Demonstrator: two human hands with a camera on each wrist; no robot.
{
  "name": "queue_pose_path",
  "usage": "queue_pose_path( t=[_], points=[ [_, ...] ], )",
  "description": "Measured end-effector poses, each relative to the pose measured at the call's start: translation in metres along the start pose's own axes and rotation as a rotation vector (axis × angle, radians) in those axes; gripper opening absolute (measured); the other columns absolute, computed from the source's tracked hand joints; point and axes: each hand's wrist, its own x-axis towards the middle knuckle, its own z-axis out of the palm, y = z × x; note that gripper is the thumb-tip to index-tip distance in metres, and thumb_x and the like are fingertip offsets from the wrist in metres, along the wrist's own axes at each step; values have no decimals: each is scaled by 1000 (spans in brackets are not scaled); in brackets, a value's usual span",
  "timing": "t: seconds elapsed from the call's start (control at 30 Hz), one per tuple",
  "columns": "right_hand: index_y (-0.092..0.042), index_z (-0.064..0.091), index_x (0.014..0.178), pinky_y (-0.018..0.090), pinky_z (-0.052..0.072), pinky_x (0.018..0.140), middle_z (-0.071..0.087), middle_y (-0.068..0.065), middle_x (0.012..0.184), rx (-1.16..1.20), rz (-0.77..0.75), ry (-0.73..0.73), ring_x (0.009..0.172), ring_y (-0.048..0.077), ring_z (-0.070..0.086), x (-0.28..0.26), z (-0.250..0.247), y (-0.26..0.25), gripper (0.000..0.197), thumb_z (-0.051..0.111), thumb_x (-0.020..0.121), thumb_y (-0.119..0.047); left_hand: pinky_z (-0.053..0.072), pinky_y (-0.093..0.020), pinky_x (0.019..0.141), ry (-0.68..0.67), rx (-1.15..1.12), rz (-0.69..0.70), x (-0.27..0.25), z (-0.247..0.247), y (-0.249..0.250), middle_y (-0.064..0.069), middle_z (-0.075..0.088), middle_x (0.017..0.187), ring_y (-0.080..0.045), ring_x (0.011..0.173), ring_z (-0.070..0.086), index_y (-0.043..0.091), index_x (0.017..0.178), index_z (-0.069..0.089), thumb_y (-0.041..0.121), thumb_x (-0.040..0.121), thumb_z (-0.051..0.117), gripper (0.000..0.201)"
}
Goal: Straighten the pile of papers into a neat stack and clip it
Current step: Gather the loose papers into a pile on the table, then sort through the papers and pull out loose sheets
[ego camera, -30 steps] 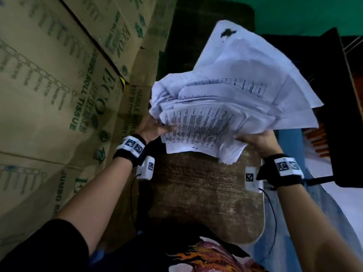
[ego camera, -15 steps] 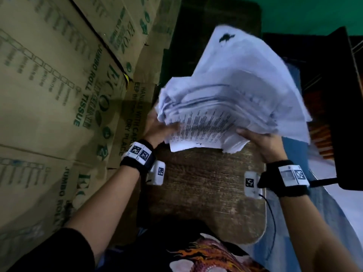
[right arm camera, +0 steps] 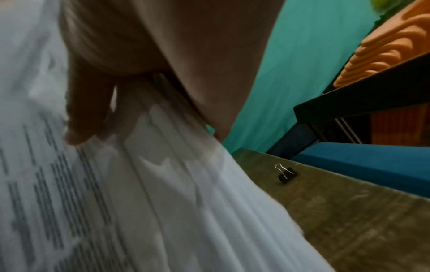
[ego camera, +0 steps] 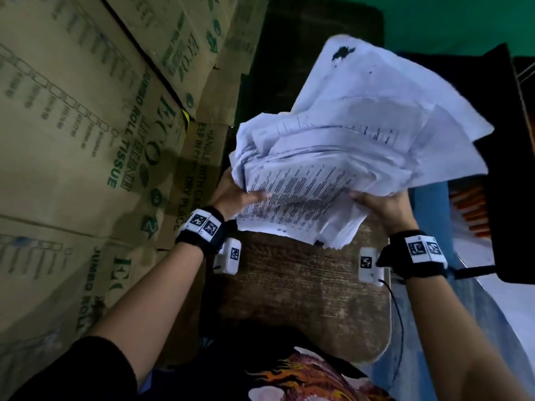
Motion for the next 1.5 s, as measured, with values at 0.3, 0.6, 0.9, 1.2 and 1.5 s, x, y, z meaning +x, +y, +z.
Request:
queue_pose_path(
  t=[0.3,0.6,0.9,1.2,1.5],
  points=[
    [0,73,97,47,59,81,75,11,96,-16,-99,143,86,25,73,10,15,-28,36,86,63,-3,53,-43,93,196,-44,5,-2,3,22,-2,71,108,-19,105,66,14,110,66,28,58,91,59],
    [2,71,89,20,53,69,75,-1,73,5,256,-133,68,10,72,17,0,14,24,80,66,3,35,-31,105,-117,-113,-550,-27,-14,-48,-2,64,124,-15,117,54,11,128,53,35,66,85,74],
    [-1,68,89,47,58,77,72,18,91,-396,570,-150,88,37,68,40,12,137,52,93,55,-30,23,-28,110,-34,23,-732,-33,17,-116,-8,33,151,-21,140,28,6,145,27,5,75,77,86],
    [4,59,113,35,49,89,65,5,110,-356,503,28,102,23,63,103,21,119,81,89,58,-46,21,-24,109,6,403,-497,-33,24,-134,-9,30,152,-24,141,28,7,148,20,5,74,78,93],
    [1,65,112,31,52,81,68,9,112,-741,406,-183,102,19,64,174,33,109,59,90,62,-16,34,-56,101,193,976,-236,-13,31,-108,-5,18,146,-35,130,25,35,144,15,22,54,89,117]
  ],
)
